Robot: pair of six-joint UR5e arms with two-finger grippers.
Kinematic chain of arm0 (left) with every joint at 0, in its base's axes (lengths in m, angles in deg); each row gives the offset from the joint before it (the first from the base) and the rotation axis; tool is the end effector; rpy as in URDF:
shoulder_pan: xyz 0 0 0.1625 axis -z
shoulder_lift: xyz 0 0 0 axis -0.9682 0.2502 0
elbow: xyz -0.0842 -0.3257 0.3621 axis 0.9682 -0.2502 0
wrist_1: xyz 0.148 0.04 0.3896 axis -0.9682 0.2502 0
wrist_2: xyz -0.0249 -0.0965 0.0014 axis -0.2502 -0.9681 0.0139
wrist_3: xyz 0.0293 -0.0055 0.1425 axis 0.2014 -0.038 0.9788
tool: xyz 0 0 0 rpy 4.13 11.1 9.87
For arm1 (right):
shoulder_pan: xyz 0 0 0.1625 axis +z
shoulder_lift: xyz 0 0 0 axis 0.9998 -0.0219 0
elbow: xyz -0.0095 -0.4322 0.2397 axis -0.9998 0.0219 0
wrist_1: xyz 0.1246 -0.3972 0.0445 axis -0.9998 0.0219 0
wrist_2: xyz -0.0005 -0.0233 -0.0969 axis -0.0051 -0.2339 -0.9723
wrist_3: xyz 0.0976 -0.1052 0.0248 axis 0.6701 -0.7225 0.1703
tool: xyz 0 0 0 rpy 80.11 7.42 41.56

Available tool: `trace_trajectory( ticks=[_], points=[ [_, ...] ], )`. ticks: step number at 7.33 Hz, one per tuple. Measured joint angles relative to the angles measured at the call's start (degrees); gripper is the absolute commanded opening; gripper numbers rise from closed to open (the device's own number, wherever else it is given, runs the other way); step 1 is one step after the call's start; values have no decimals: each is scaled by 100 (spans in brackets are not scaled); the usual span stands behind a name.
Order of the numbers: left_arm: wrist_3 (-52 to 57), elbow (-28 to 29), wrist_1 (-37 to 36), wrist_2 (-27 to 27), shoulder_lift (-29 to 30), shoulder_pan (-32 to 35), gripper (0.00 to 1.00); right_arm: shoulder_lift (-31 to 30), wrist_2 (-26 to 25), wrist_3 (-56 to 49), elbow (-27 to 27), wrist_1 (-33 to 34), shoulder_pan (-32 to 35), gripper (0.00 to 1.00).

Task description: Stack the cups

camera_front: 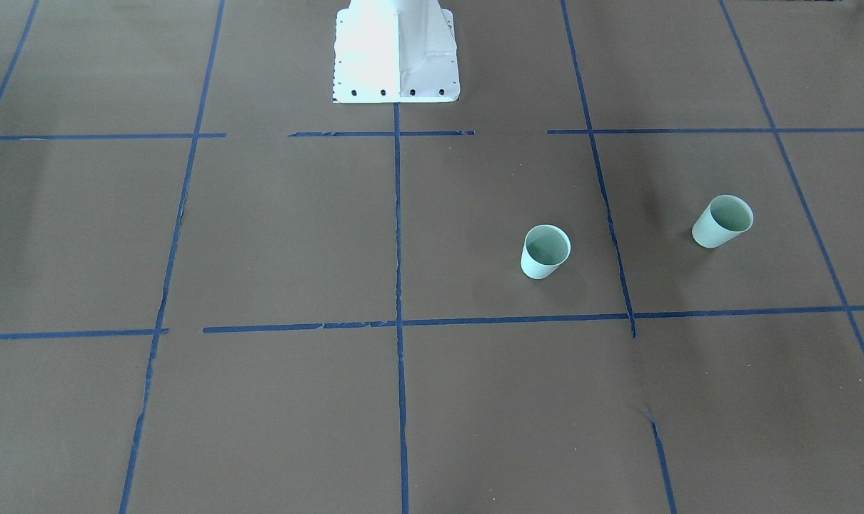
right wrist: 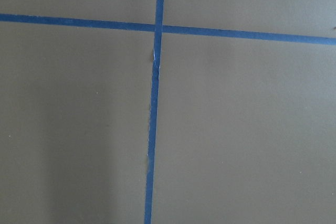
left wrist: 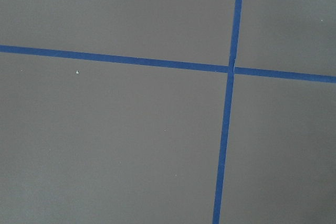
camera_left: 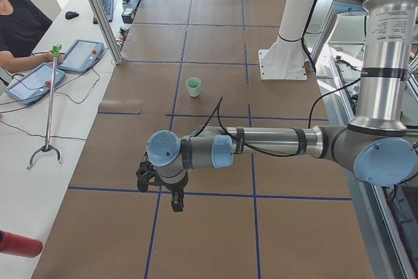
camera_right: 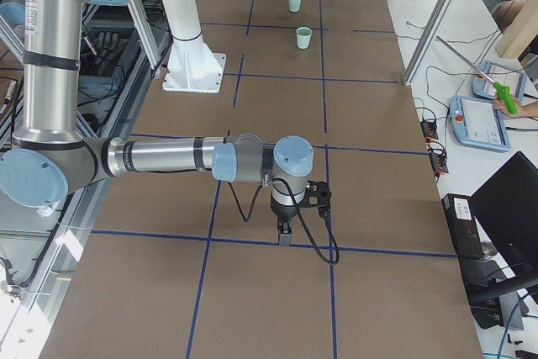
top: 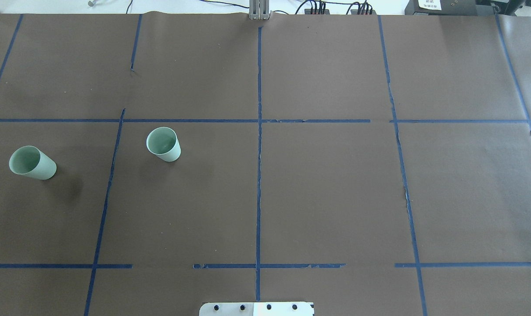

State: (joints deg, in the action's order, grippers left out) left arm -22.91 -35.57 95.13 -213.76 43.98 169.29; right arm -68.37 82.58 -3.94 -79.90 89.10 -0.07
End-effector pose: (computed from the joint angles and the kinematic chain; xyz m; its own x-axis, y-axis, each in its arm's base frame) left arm -0.0621 -0.4945 0.7623 0.6960 -0.0827 -0.7133 0.0520 0.9965 -0.0648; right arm 0.0311 -0.4302 0.7321 0.7728 -0.0424 0.6333 0.0515 0.9987 0.0040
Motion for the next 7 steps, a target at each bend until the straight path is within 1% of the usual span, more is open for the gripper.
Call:
trace_trajectory(
  ticks=[2, 5, 7],
  points=[
    [-1, -86, 103, -8, 39, -10, 100, 0, 0, 0, 0, -3, 0, 100],
    [-12, -316, 515, -19, 55, -72, 100, 0, 0, 0, 0, -2, 0, 100],
    [-207, -406, 632, -20, 60, -265, 100, 0, 0, 0, 0, 1, 0, 100]
  ],
)
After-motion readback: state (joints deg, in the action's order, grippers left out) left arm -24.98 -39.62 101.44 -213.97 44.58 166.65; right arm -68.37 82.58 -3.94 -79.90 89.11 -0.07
